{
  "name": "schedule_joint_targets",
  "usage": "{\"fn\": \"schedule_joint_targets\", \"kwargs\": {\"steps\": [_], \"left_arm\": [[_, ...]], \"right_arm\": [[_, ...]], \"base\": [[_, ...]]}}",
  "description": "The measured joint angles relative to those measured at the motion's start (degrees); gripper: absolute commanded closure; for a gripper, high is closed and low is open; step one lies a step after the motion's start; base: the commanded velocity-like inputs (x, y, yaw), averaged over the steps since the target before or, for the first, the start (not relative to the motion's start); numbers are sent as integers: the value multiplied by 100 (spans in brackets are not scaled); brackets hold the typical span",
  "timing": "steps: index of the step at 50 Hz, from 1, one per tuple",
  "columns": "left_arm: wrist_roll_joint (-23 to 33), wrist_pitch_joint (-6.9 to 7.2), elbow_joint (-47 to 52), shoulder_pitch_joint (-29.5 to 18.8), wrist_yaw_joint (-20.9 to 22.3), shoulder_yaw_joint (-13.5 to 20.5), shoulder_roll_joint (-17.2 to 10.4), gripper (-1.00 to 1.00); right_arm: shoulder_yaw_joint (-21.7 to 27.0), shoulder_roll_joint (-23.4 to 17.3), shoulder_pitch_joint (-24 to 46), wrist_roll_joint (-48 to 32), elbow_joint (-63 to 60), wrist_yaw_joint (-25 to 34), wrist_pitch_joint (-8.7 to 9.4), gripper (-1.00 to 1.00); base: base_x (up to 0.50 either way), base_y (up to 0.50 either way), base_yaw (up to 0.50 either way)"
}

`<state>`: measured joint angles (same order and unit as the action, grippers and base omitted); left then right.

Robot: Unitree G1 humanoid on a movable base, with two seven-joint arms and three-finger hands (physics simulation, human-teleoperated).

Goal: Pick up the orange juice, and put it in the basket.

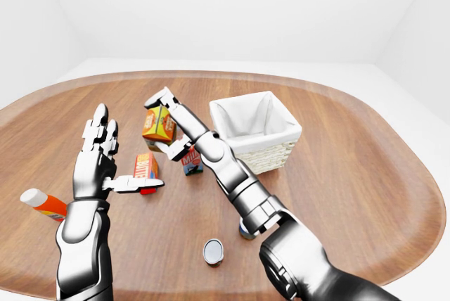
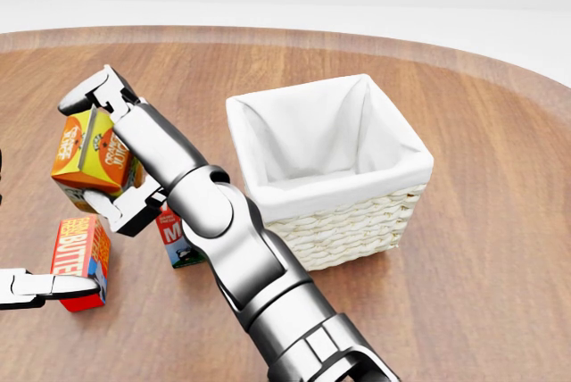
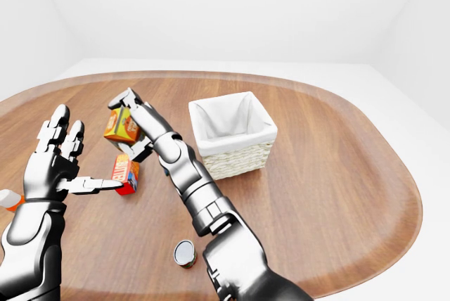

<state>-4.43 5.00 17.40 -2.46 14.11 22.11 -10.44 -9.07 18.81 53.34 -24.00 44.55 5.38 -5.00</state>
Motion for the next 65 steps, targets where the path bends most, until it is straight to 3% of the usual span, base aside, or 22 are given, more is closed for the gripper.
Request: {"fn": "schedule_joint_targets", "kwargs": {"steps": [30,65], "left_arm": [[5,0,7,-1,1,-3,2,-100],[3,0,-6,-7,6,2,-6,-100]], "right_arm": [[147,-276,673,185,-416,-2,33,100],[361,-831,1341,349,-874,40,615,100]], "base": [[0,0,0],[0,0,0]]}}
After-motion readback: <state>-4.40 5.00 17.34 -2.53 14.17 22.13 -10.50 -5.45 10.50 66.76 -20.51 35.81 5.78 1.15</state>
